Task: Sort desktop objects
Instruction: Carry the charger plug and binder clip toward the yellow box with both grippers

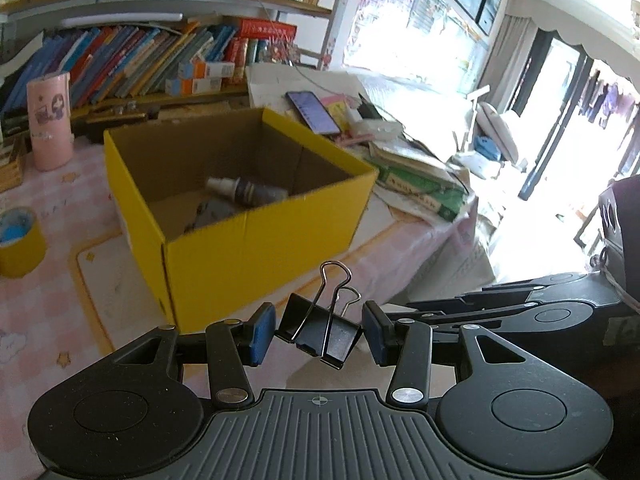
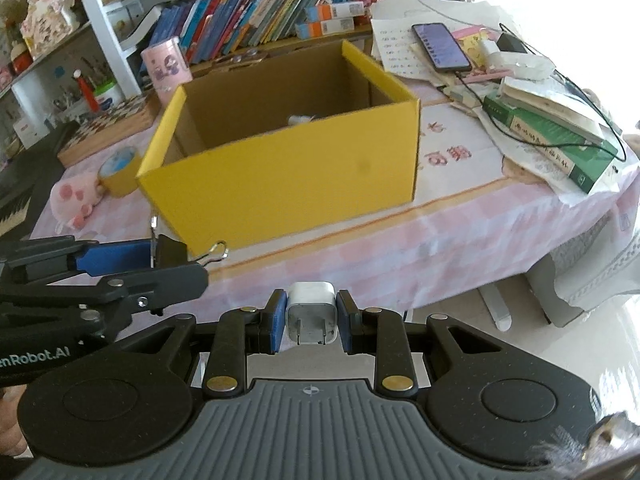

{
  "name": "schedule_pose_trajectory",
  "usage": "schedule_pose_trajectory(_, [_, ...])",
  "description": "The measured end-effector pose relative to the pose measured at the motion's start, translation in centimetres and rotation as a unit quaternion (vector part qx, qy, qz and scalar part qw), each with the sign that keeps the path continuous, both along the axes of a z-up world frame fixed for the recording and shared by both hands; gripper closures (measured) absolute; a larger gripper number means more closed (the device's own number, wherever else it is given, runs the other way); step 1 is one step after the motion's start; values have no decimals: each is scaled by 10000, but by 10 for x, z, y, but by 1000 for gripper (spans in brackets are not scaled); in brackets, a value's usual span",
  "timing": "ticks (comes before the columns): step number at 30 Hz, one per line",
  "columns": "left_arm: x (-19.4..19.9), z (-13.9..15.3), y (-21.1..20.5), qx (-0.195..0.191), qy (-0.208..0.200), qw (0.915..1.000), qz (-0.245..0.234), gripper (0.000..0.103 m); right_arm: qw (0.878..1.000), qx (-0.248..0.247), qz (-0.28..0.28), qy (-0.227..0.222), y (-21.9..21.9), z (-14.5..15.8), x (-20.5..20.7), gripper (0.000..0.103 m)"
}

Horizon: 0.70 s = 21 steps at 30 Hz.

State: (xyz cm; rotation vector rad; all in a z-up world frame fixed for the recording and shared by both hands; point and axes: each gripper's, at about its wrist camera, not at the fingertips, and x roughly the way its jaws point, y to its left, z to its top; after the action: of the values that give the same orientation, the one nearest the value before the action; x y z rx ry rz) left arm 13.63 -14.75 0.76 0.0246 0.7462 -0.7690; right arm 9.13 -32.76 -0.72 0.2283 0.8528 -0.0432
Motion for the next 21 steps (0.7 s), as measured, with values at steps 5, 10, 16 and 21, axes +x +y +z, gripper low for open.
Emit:
schedule_pose_trajectory(5, [12, 16, -12, -89, -246, 9995, 153, 57, 9997, -29, 47, -252, -20, 13, 14, 78])
schedule_pose_trajectory(10, [29, 31, -22, -157, -496, 9979, 373, 57, 9981, -95, 191, -570, -36, 29, 33, 78])
schedule_pose_trajectory(16, [51, 39, -35, -29, -763, 9951, 632, 57, 9953, -146, 447, -847, -50, 44, 61, 78])
schedule_pose_trajectory(21, [69, 37, -43, 248, -978, 9916, 811, 57, 9918, -262, 784, -972, -56, 50, 85, 78])
